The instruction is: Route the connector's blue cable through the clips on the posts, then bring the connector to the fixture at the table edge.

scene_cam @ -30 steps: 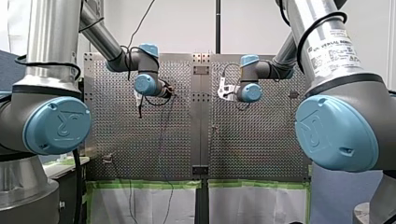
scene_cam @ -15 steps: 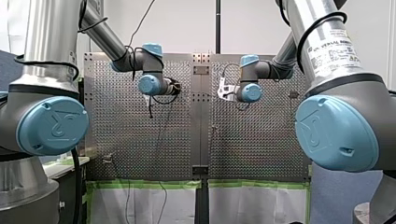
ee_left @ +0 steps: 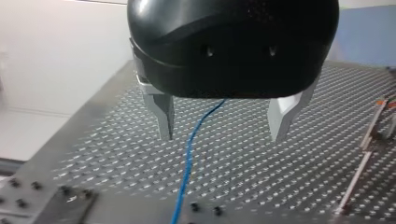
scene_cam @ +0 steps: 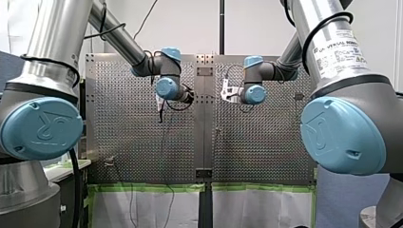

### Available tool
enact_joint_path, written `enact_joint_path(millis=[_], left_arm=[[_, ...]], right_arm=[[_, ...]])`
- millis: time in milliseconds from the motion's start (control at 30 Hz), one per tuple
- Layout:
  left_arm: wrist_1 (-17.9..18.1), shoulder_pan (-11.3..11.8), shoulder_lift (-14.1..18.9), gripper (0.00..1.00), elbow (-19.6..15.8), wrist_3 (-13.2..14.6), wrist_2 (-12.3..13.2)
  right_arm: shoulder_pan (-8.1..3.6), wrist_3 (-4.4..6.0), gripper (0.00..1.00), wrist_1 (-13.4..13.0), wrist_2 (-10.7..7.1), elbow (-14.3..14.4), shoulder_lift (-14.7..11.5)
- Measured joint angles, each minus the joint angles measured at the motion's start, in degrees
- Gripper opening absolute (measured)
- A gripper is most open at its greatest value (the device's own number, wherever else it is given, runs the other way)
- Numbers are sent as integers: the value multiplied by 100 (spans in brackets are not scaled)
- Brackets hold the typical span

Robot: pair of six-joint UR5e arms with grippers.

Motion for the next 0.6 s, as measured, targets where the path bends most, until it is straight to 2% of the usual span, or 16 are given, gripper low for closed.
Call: enact_joint_path(millis=[333,600], left_arm=[[-184,-433,-450,100,451,243,-449],[-158,-478,-843,100,843,269,-844]], right_arm=[[12,0,1,8,0,0,1],[19,0,1,25,0,0,0]])
